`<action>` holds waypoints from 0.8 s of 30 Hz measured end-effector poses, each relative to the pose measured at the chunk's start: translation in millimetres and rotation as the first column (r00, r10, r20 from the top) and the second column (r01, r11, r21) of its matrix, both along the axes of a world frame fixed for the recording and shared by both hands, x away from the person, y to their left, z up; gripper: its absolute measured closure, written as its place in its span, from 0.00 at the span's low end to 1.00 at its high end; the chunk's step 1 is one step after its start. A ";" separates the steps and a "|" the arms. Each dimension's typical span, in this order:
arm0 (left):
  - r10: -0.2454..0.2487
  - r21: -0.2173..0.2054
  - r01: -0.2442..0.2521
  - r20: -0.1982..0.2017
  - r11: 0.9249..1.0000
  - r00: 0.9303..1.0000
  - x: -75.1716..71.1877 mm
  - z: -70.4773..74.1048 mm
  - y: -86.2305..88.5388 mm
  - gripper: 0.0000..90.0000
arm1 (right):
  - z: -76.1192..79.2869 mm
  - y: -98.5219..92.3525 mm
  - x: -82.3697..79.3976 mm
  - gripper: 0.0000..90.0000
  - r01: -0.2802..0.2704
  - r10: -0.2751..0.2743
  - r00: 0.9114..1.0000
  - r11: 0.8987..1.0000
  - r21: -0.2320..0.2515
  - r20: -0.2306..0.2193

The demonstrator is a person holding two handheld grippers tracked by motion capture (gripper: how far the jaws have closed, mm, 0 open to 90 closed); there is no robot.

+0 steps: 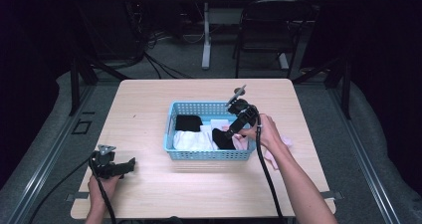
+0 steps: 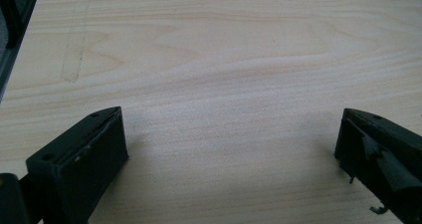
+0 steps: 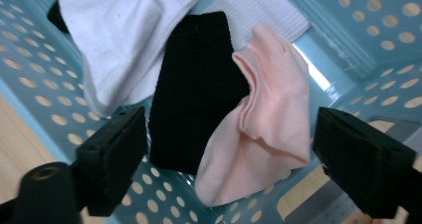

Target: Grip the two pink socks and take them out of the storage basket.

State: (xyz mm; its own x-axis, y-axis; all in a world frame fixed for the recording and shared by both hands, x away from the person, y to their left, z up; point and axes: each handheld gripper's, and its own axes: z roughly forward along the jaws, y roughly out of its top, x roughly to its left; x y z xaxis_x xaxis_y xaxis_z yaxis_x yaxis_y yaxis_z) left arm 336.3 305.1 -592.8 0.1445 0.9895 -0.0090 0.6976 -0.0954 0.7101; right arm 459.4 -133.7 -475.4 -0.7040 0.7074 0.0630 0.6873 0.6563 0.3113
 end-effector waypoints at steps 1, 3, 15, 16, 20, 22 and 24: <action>0.000 0.000 0.000 0.000 1.000 1.000 0.0 0.0 0.0 0.00 | -1.7 1.6 0.4 0.18 0.006 -0.006 1.000 1.000 -0.006 -0.008; 0.000 0.000 0.000 0.000 1.000 1.000 0.0 0.0 0.0 0.00 | -6.7 5.0 1.8 0.23 0.000 -0.001 1.000 0.999 -0.043 -0.016; -0.002 0.000 0.002 0.000 1.000 1.000 0.2 0.0 0.1 0.00 | -31.0 17.9 10.2 0.55 0.020 -0.023 1.000 0.982 -0.186 -0.012; -0.002 0.000 0.002 0.000 1.000 1.000 0.1 0.0 0.1 0.00 | -33.2 19.1 10.7 0.57 0.015 -0.019 1.000 0.980 -0.198 -0.020; -0.002 0.000 0.002 0.000 1.000 1.000 0.1 0.0 0.1 0.00 | -39.4 22.3 11.8 0.70 0.014 -0.024 0.999 0.973 -0.230 -0.041; -0.003 0.000 0.003 0.000 1.000 1.000 0.2 0.0 0.1 0.00 | -40.4 23.3 11.8 0.80 0.016 -0.029 0.998 0.971 -0.239 -0.049; -0.002 0.000 0.002 0.000 1.000 1.000 0.1 0.0 0.1 0.00 | -42.8 24.0 11.4 0.88 0.022 -0.034 0.998 0.973 -0.228 -0.051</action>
